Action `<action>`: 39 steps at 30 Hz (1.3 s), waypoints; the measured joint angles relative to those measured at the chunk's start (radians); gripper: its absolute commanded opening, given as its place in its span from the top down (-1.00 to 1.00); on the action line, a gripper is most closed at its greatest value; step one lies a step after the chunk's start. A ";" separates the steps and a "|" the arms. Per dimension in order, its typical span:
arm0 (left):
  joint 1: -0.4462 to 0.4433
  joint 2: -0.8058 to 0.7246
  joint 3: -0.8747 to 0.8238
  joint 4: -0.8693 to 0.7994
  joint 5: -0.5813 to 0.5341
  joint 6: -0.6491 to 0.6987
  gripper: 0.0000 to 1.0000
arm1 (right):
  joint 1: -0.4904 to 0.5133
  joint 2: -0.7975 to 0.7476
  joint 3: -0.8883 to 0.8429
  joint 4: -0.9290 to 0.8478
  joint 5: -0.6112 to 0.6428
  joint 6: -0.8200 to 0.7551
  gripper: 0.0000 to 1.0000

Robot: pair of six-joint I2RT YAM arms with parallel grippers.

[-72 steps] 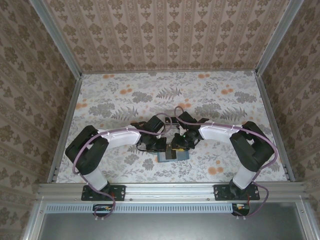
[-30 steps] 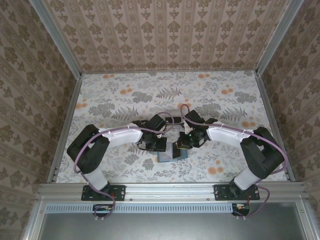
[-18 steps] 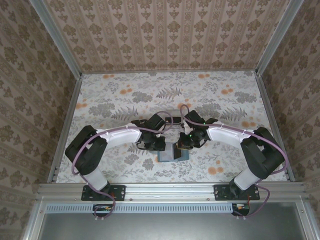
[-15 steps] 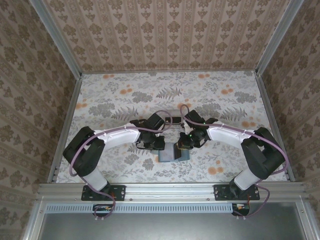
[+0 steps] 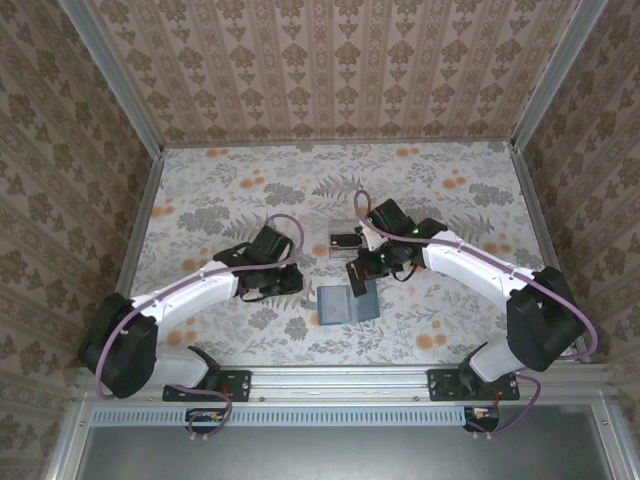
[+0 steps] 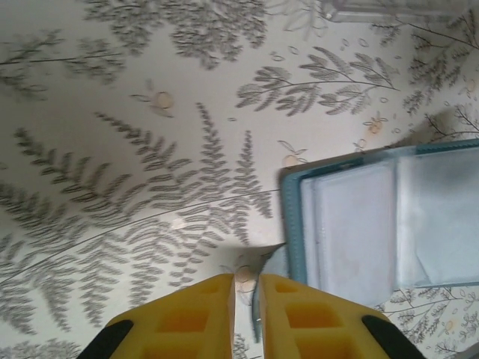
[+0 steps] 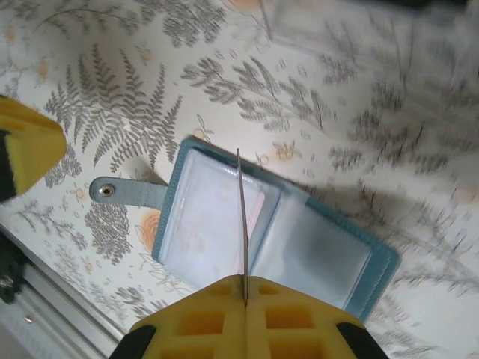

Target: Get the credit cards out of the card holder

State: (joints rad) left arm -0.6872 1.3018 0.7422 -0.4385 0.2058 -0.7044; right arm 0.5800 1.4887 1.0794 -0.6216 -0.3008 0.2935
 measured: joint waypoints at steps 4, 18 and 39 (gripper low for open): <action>0.042 -0.050 -0.051 0.001 0.006 0.000 0.65 | 0.000 0.026 0.117 -0.062 0.027 -0.221 1.00; 0.100 -0.106 -0.121 0.027 0.042 0.001 0.62 | -0.004 0.310 0.489 -0.312 0.181 -0.958 1.00; 0.108 -0.153 -0.161 0.050 0.060 -0.023 0.59 | -0.003 0.661 0.893 -0.509 0.272 -1.267 1.00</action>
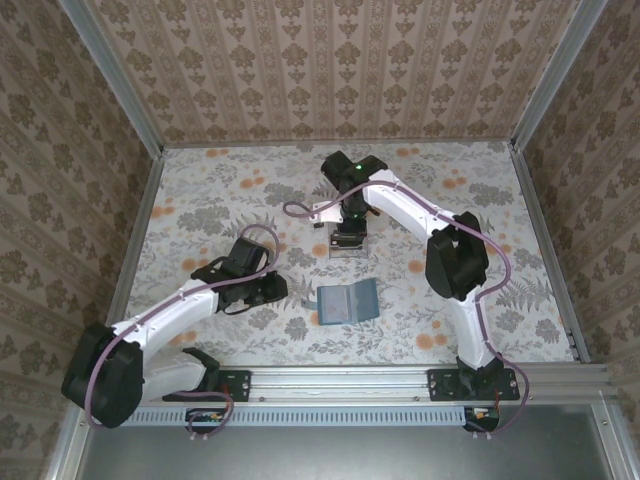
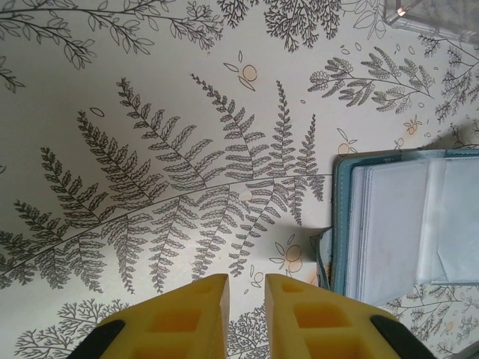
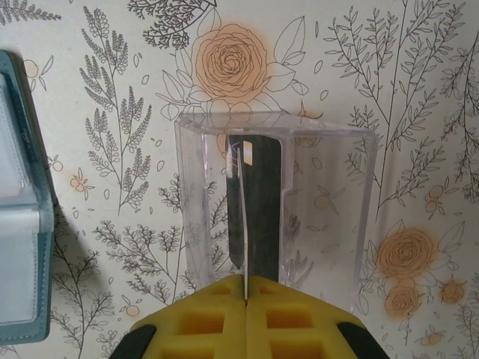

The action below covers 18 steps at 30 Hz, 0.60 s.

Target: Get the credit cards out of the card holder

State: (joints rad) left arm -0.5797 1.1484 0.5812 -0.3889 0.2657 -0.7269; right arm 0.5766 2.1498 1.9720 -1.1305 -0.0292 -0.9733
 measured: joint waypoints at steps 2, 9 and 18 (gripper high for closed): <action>0.000 -0.009 -0.002 0.000 0.000 -0.002 0.60 | 0.000 0.019 0.017 -0.004 0.000 -0.004 1.00; 0.006 -0.052 -0.006 -0.011 -0.001 -0.007 0.59 | 0.000 0.085 0.074 -0.052 0.000 -0.016 1.00; 0.012 -0.069 -0.012 -0.032 -0.002 -0.007 0.59 | 0.000 0.113 0.076 -0.090 -0.008 -0.016 0.73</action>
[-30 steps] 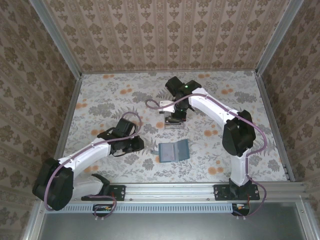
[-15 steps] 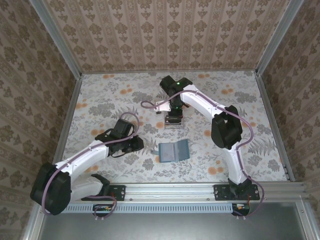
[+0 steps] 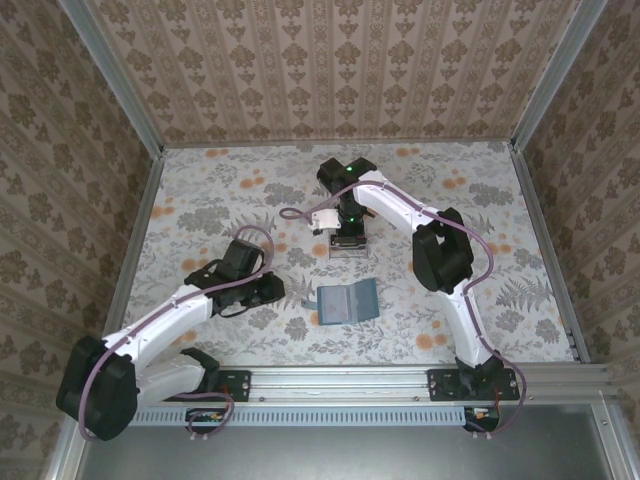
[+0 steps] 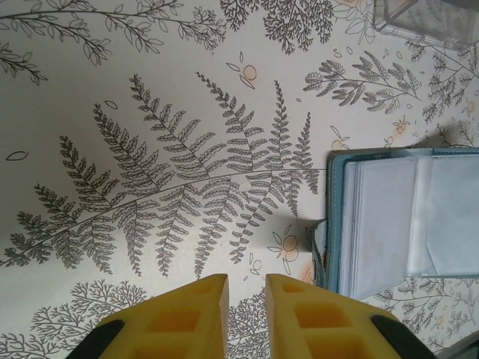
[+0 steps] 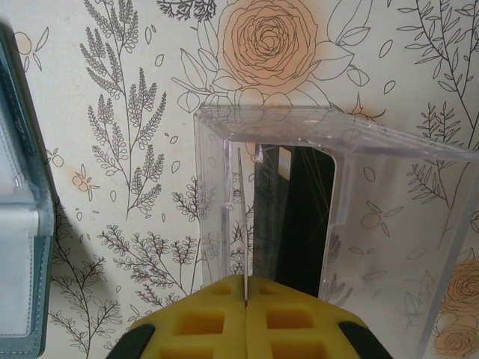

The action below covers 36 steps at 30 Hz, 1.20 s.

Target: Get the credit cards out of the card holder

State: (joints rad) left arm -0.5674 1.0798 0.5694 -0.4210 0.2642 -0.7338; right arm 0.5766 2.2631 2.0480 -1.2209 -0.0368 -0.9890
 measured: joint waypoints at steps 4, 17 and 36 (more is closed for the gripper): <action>0.000 -0.005 0.000 -0.003 0.000 0.000 0.59 | 0.000 0.000 0.000 0.022 0.020 0.016 0.62; -0.017 0.004 0.022 -0.019 -0.006 0.000 0.58 | 0.000 -0.154 -0.138 0.232 0.109 0.093 0.54; -0.264 0.388 0.254 0.025 0.002 -0.008 0.69 | 0.000 -0.670 -0.709 0.599 0.032 0.957 0.47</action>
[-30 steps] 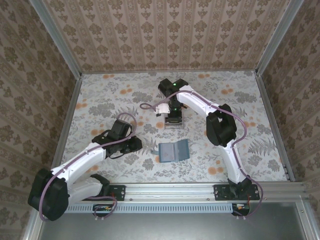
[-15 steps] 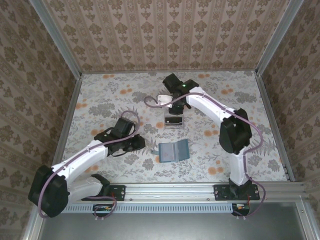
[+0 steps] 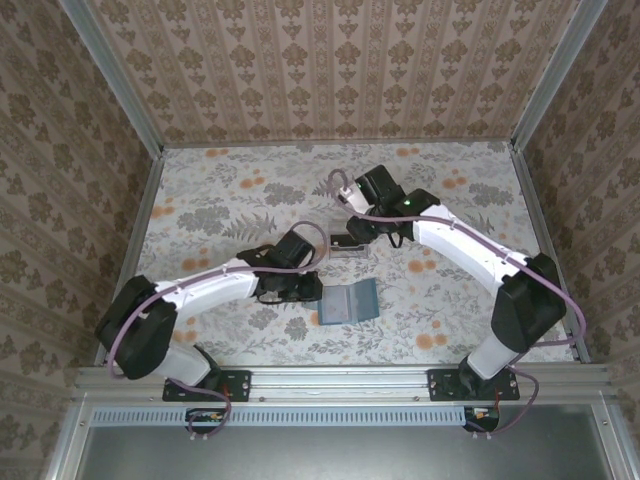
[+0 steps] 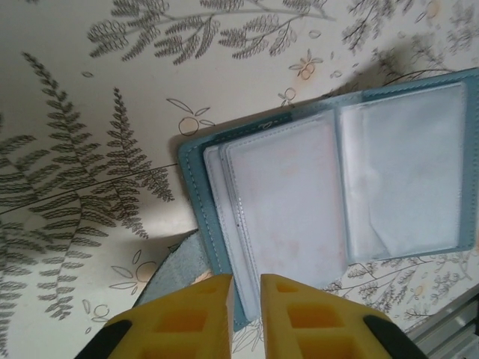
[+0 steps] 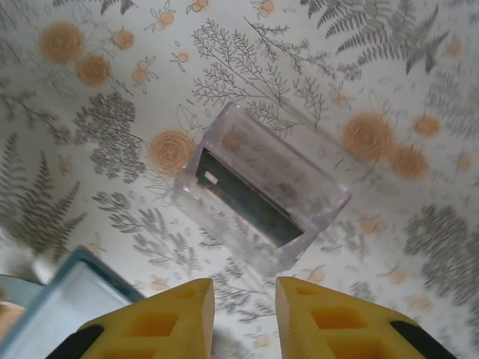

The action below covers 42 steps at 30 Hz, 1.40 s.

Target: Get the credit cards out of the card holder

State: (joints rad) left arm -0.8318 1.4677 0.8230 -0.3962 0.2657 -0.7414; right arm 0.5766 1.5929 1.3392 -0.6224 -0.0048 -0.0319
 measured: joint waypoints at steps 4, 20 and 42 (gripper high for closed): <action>-0.005 0.064 0.006 -0.004 -0.001 0.000 0.74 | 0.000 -0.050 -0.085 0.046 -0.073 0.223 0.53; 0.018 0.091 -0.049 0.015 0.001 0.001 0.78 | 0.046 -0.058 -0.300 0.152 -0.348 0.649 0.58; 0.049 0.089 -0.086 0.076 0.057 0.000 0.78 | 0.174 0.165 -0.352 0.323 -0.453 0.799 0.49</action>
State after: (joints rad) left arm -0.7826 1.5566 0.7372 -0.3199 0.3229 -0.7410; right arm 0.7506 1.7576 0.9867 -0.2996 -0.4576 0.7673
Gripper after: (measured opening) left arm 0.110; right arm 0.243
